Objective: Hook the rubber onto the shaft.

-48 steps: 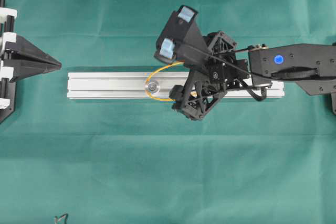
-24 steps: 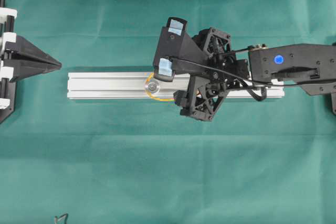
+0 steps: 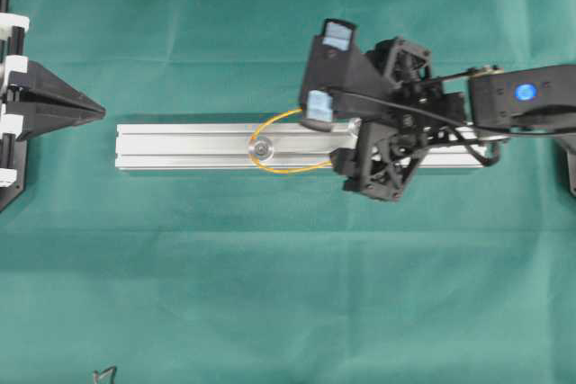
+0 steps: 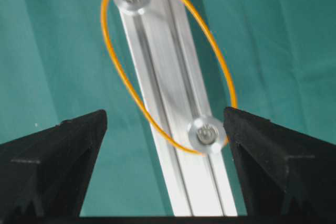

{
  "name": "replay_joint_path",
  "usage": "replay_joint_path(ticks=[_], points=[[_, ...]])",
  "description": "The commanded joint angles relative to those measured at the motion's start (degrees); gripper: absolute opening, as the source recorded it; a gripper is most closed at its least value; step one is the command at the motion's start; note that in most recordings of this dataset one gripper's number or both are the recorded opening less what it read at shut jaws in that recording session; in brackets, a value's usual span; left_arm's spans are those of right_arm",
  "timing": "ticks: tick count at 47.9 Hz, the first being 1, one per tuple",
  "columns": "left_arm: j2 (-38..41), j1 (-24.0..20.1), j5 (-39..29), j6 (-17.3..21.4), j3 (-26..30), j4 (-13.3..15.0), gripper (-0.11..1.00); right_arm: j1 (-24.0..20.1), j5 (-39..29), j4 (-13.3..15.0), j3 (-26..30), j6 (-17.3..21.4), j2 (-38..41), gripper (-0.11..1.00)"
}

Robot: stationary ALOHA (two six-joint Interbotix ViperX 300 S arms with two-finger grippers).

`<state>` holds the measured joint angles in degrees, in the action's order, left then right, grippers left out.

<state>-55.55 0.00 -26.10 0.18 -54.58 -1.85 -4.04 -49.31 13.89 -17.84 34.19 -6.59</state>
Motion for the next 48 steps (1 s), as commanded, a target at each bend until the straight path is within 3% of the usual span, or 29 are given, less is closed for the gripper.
replay_joint_path(ticks=[1,25,48], points=[[0.4,0.0,0.3,-0.1,1.9,-0.2,0.02,0.1,0.2,0.4,-0.5,0.0,-3.0,0.91],[0.4,0.0,0.2,-0.1,1.9,-0.2,0.02,0.3,0.4,1.7,-8.9,0.2,-11.4,0.91],[0.4,0.0,0.2,0.0,1.9,-0.2,0.02,0.3,1.2,2.1,-10.1,0.1,-12.7,0.91]])
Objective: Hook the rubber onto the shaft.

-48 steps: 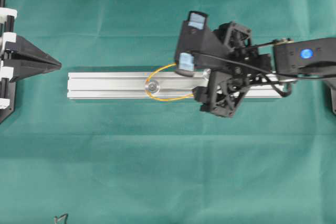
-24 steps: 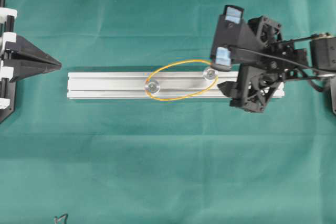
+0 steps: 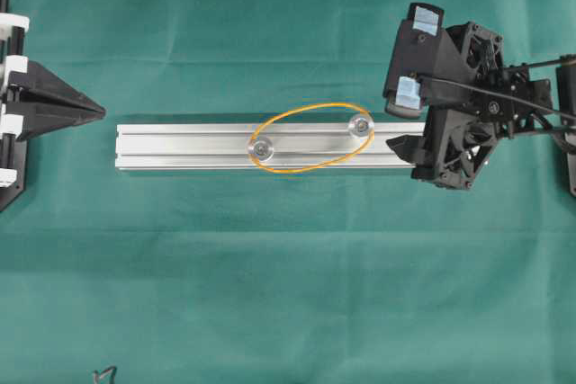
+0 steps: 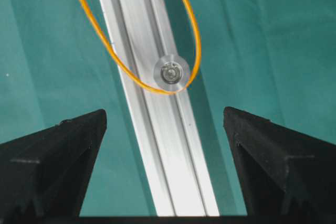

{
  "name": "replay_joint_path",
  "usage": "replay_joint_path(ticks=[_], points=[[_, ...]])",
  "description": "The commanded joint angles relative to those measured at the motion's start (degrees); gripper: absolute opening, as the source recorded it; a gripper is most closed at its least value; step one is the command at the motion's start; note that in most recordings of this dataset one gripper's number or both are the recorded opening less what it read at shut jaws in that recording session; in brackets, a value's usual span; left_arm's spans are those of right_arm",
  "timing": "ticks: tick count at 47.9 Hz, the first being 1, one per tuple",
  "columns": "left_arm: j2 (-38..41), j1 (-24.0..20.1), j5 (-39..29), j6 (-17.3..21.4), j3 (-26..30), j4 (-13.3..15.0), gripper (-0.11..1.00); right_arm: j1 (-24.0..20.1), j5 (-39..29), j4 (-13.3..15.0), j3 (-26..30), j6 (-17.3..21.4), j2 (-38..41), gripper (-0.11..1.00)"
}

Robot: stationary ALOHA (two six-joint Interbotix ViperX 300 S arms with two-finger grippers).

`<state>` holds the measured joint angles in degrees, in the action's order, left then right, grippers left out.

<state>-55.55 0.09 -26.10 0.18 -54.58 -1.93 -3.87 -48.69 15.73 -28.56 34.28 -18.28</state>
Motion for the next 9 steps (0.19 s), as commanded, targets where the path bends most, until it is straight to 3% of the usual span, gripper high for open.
replay_joint_path(ticks=[1,9], points=[[0.4,-0.1,0.2,0.0,1.9,-0.1,0.02,0.1,0.6,0.3,0.7,0.0,-1.1,0.91],[0.4,-0.2,0.2,0.0,1.8,-0.1,0.02,0.1,0.6,0.3,0.7,0.1,-1.1,0.91]])
